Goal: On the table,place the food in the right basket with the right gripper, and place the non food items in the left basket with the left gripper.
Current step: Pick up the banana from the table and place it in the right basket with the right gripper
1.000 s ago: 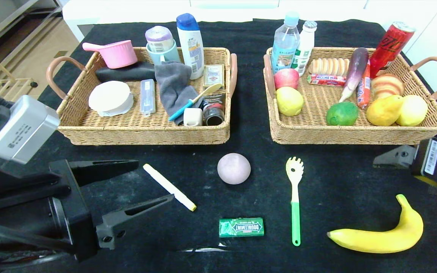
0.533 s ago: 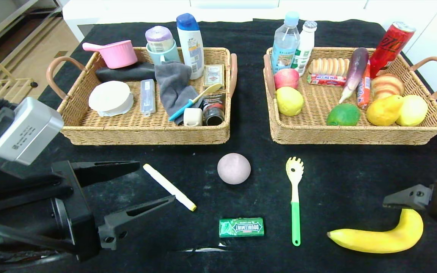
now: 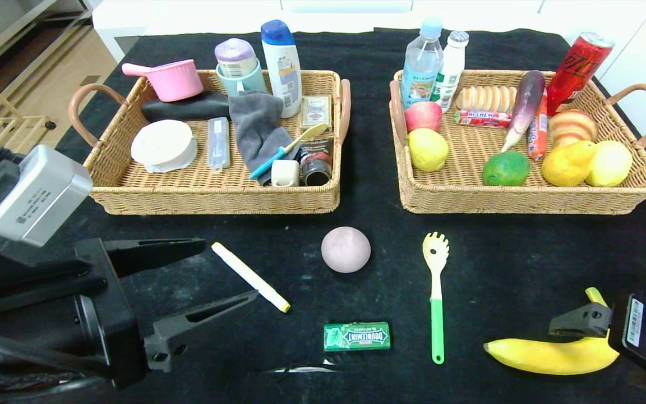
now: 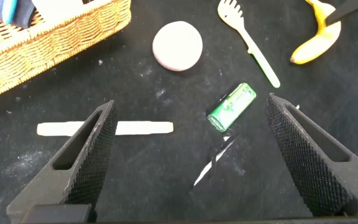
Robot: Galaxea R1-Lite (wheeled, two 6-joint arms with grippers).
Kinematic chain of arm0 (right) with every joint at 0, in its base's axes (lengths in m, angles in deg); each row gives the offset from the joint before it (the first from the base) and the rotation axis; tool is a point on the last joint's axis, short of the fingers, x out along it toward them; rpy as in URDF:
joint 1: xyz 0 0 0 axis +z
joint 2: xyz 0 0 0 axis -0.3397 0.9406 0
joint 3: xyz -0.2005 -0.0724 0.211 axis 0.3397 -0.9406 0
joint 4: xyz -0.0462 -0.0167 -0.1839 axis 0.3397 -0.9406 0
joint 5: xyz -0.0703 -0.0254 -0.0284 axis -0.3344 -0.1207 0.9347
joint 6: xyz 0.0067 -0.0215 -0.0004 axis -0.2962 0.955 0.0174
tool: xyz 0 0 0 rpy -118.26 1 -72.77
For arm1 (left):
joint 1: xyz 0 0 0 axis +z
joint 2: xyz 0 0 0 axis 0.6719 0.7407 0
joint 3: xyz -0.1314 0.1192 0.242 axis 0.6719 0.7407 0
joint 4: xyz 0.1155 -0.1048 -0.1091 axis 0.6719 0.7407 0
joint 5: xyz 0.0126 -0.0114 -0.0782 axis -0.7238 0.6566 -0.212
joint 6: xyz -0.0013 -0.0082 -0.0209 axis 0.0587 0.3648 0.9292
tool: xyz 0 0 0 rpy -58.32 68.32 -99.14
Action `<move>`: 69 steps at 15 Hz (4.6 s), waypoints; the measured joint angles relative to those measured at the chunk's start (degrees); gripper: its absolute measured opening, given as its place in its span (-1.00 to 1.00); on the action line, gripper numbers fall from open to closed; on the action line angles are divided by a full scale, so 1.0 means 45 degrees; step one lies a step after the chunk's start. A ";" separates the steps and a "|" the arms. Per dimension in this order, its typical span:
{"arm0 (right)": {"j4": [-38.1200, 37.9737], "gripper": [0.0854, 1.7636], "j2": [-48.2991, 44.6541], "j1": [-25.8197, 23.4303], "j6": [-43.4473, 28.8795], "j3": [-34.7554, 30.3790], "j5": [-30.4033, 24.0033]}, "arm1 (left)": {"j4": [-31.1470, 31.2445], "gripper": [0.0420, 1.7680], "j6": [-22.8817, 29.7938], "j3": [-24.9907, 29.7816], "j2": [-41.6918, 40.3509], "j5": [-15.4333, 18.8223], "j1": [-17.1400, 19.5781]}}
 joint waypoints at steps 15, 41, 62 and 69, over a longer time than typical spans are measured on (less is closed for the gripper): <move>0.1680 0.72 0.1016 -0.0276 0.0095 -0.1295 -0.0060 | 0.0024 0.94 -0.0014 0.0051 0.0054 0.0014 -0.0024; 0.1084 -0.31 0.0244 0.0005 0.0867 -0.0620 -0.0114 | 0.0000 0.94 -0.0100 0.0192 0.0068 0.0000 -0.0195; 0.1092 -0.31 0.4275 -0.1550 0.3237 1.0178 0.0008 | 0.0005 0.94 -0.0125 0.0228 0.0060 0.0008 -0.0195; 0.4551 -0.31 0.5746 -0.1869 0.3752 1.0389 0.0951 | 0.0000 0.94 -0.0198 0.0238 -0.0068 -0.0005 -0.0195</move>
